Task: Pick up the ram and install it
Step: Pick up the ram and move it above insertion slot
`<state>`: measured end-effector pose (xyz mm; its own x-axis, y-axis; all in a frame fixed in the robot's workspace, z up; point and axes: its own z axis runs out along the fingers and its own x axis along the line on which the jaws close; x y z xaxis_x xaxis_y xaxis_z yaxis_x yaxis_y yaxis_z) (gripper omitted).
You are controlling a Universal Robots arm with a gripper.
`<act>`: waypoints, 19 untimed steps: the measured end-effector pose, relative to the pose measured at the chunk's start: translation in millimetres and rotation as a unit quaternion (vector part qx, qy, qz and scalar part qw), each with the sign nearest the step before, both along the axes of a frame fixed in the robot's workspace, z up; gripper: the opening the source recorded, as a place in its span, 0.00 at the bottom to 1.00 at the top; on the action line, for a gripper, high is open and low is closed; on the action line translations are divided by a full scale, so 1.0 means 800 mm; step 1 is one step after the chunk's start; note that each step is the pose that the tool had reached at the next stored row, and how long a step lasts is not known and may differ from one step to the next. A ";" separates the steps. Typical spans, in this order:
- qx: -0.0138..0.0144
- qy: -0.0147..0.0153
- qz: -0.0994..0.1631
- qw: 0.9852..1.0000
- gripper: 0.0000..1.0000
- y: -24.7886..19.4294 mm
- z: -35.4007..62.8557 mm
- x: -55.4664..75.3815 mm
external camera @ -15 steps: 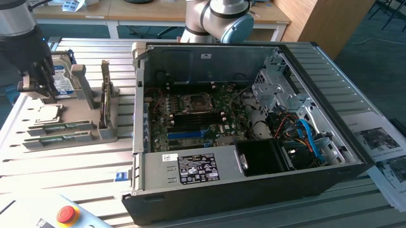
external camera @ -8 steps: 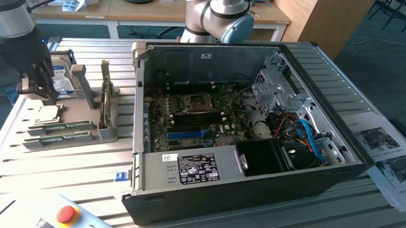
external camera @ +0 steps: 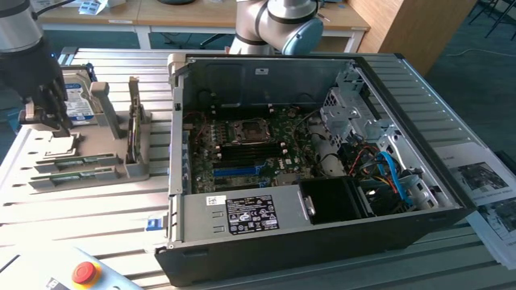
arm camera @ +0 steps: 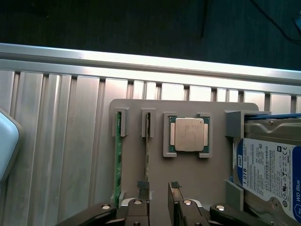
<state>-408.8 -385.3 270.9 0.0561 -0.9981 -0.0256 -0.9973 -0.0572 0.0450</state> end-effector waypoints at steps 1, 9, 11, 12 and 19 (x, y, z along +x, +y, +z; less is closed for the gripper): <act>0.000 0.000 0.000 1.000 0.30 -0.0016 0.000 0.000; 0.000 0.000 0.000 1.000 0.30 -0.0146 0.000 0.000; 0.000 0.000 -0.001 1.000 0.30 -0.0179 0.000 0.000; 0.000 0.000 -0.001 1.000 0.30 -0.0196 0.000 0.000; 0.000 0.000 -0.002 1.000 0.30 -0.0304 0.000 0.000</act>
